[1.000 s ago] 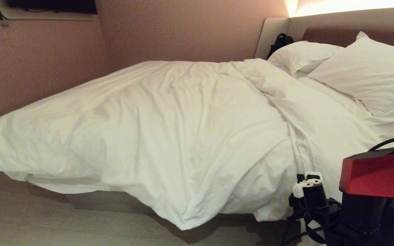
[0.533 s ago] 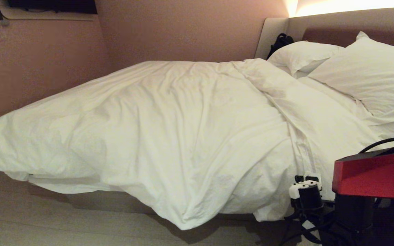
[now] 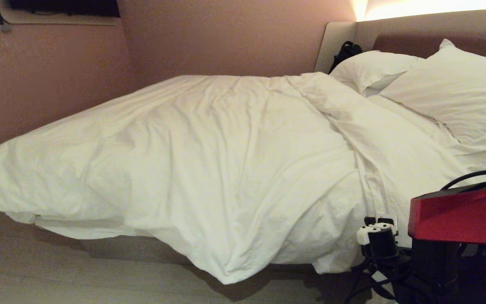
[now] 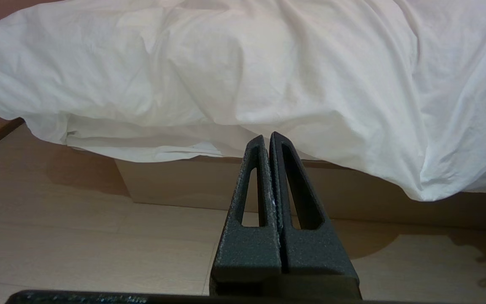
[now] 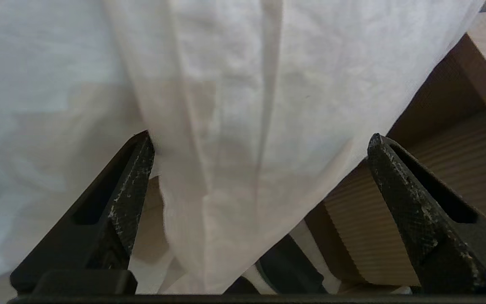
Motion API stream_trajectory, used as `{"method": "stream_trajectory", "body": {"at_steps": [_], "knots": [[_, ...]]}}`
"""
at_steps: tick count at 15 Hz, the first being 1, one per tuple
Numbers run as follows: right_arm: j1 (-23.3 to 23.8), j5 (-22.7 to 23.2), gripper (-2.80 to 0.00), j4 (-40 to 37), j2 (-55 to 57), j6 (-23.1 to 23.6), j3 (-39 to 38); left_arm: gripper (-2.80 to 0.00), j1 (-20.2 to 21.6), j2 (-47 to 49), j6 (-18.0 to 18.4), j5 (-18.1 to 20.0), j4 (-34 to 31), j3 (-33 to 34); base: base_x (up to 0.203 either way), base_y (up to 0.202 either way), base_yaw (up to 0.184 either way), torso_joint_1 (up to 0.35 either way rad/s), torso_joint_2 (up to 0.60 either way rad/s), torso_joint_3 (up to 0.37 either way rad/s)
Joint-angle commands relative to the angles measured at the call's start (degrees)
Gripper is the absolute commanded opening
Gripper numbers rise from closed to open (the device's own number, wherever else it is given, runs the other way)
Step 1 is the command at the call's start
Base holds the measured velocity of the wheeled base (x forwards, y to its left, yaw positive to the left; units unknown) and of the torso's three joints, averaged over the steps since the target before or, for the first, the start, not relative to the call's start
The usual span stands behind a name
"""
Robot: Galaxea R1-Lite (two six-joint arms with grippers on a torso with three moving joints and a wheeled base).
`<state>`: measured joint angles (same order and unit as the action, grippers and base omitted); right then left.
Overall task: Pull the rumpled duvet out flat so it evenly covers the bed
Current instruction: Flatten the corners of the folded blanket
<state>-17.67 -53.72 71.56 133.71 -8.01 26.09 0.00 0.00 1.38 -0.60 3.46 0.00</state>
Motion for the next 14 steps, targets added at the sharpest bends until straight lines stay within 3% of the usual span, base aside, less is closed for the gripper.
{"method": "stream_trajectory", "body": {"at_steps": [1,14], "knots": [[0.8,-0.3,0.0,0.3,0.0,0.2,0.2,-2.8,0.0,0.0,0.0,0.0,0.1,0.0,0.0,0.0,0.0,0.0,0.0,0.0],[6.9,-0.1,0.0,0.5,0.1,3.6,1.9,-2.8,0.0,0.0,0.0,0.0,0.1,0.0,0.0,0.0,0.0,0.0,0.0,0.0]]}}
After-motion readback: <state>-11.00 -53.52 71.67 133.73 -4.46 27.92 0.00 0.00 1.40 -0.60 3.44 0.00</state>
